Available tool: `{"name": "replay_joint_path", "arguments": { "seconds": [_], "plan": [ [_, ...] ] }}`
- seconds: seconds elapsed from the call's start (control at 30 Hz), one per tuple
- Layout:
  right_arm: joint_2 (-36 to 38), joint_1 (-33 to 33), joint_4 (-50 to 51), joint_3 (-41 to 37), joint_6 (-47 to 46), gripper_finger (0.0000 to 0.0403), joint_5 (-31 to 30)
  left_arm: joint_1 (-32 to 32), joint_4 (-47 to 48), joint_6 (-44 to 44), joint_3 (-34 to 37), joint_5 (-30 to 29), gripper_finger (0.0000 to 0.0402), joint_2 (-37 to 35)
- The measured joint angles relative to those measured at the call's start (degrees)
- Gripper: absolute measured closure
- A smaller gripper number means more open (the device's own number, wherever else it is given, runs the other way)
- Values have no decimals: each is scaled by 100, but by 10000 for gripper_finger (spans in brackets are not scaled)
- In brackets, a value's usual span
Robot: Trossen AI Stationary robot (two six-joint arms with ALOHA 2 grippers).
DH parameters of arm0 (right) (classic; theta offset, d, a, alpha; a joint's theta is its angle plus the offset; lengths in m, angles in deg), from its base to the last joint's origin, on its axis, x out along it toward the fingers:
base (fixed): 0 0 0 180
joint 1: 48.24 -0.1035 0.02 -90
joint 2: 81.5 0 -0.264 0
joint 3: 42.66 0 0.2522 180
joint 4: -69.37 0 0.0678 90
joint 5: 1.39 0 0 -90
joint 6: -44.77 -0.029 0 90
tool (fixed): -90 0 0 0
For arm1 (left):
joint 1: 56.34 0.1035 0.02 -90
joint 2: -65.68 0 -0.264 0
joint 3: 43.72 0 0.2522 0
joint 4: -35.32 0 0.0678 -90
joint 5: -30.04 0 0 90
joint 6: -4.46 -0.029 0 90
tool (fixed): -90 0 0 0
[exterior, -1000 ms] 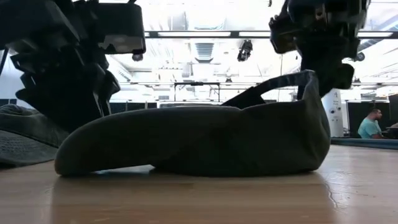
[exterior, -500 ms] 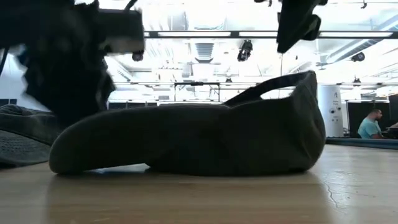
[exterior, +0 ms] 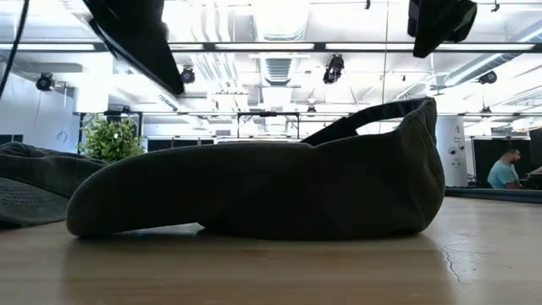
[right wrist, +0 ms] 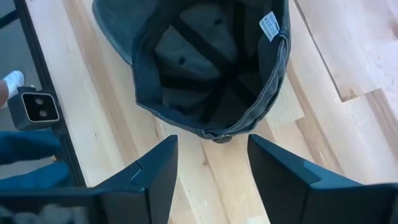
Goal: Pick & Place hat
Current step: Put the right black cap into the right transparent bin
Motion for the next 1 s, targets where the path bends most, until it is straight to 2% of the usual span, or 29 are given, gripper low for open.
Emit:
{"name": "replay_joint_path", "arguments": {
  "seconds": [0.07,0.17,0.23,0.4,0.7,0.83,1.0],
  "plan": [
    [0,-84,-2,-2,-113,206,-70,432,-465,-146,374,660,307,-235],
    [0,-204,0,-21,-265,199,-150,993,-1642,-320,975,2101,307,-379],
    [0,-280,0,-47,-344,196,-189,1196,-2003,-391,1245,2660,307,-371],
    [0,-429,1,-146,-544,195,-198,1395,-1688,-726,1415,2433,296,-369],
    [0,-485,-127,-475,-729,195,-196,1468,-1739,-908,1405,2793,239,-244],
    [0,-483,-207,-484,-690,195,-196,1466,-1981,-908,1401,3187,237,-128],
    [0,-483,-259,-485,-684,195,-195,1482,-2150,-917,1409,3236,236,65]
  ]
}}
